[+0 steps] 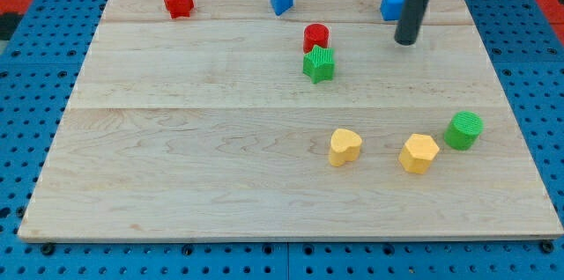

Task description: Push the yellow heart towards center

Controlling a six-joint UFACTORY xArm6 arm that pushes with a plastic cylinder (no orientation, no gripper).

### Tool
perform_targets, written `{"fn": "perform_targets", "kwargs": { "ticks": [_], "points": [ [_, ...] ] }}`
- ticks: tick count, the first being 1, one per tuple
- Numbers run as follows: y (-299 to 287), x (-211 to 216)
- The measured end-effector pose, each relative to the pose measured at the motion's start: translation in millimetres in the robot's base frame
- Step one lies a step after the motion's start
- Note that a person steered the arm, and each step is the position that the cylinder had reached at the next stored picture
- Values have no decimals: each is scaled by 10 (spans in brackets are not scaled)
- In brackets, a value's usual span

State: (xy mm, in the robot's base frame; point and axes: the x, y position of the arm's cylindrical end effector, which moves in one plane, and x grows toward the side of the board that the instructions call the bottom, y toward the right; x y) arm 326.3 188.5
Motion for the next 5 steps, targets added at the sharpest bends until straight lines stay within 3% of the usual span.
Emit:
{"fn": "perform_targets", "kwargs": {
  "ticks": [3,4,5],
  "points": [
    [131,48],
    [336,406],
    [579,1055]
  ]
}}
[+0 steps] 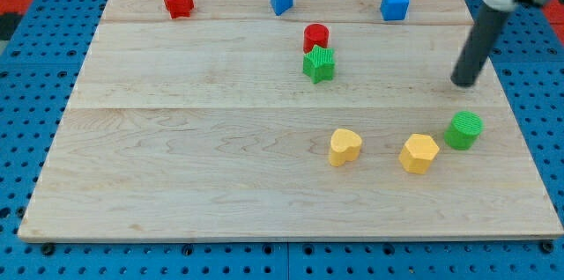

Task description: Push the yellow heart towards center

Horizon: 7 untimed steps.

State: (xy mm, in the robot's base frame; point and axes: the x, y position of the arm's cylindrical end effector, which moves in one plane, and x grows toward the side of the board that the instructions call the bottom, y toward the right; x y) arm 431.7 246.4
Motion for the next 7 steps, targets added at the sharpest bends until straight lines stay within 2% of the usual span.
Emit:
{"fn": "perform_targets", "kwargs": {
  "ticks": [1,2,3,4,5,6,7],
  "points": [
    [645,458],
    [510,1353],
    [-651,1658],
    [-1169,1126],
    [-1576,872],
    [-2699,871],
    [-3055,711]
  ]
}}
